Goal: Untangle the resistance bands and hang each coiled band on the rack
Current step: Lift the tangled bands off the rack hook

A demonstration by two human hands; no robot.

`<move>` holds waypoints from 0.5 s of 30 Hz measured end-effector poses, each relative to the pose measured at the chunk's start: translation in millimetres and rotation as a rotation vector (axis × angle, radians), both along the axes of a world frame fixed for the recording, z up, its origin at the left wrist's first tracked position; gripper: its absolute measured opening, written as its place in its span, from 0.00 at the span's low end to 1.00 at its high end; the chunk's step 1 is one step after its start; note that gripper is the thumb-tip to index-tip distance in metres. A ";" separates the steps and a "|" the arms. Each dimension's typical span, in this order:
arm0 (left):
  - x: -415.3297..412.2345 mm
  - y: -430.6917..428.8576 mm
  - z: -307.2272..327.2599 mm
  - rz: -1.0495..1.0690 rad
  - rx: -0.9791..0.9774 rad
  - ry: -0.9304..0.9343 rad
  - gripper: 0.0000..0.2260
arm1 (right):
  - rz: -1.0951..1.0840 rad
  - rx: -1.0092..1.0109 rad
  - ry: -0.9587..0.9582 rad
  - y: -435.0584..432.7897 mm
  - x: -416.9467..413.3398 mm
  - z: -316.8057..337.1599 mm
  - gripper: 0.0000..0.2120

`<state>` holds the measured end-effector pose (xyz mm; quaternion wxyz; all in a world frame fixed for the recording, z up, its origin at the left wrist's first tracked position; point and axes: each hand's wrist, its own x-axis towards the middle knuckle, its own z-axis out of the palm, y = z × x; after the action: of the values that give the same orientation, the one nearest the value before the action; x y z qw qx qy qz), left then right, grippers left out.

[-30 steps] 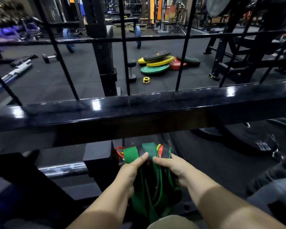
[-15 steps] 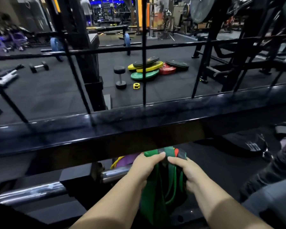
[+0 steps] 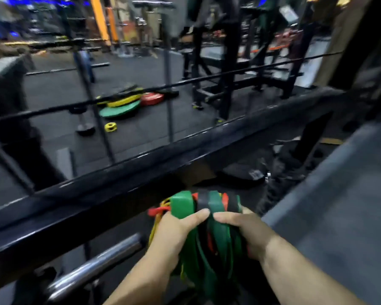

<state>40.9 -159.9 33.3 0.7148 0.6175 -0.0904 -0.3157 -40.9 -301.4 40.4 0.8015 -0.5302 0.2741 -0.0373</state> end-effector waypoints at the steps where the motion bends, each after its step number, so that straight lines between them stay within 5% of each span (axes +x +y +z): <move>1: -5.7 -4.7 8.9 -0.010 -0.003 -0.029 0.22 | -0.012 -0.030 0.000 -2.2 -8.0 13.0 0.18; 4: -29.0 -18.5 43.0 0.025 -0.027 -0.110 0.14 | -0.132 -0.073 -0.001 -6.6 -37.4 45.7 0.09; 7: -62.4 -30.2 85.1 -0.063 -0.030 -0.182 0.04 | -0.222 -0.035 -0.071 -5.0 -68.7 70.1 0.19; 10: -78.8 -31.6 110.7 -0.092 0.035 -0.244 0.12 | -0.298 -0.015 -0.124 3.8 -99.3 88.6 0.17; 15: -121.0 -28.7 133.9 -0.170 -0.100 -0.245 0.07 | -0.352 -0.062 -0.138 18.5 -149.3 115.1 0.15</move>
<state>-80.1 -188.6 167.2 0.6992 0.6050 -0.2444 -0.2923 -190.2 -282.9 155.6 0.7827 -0.4949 0.3055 -0.2216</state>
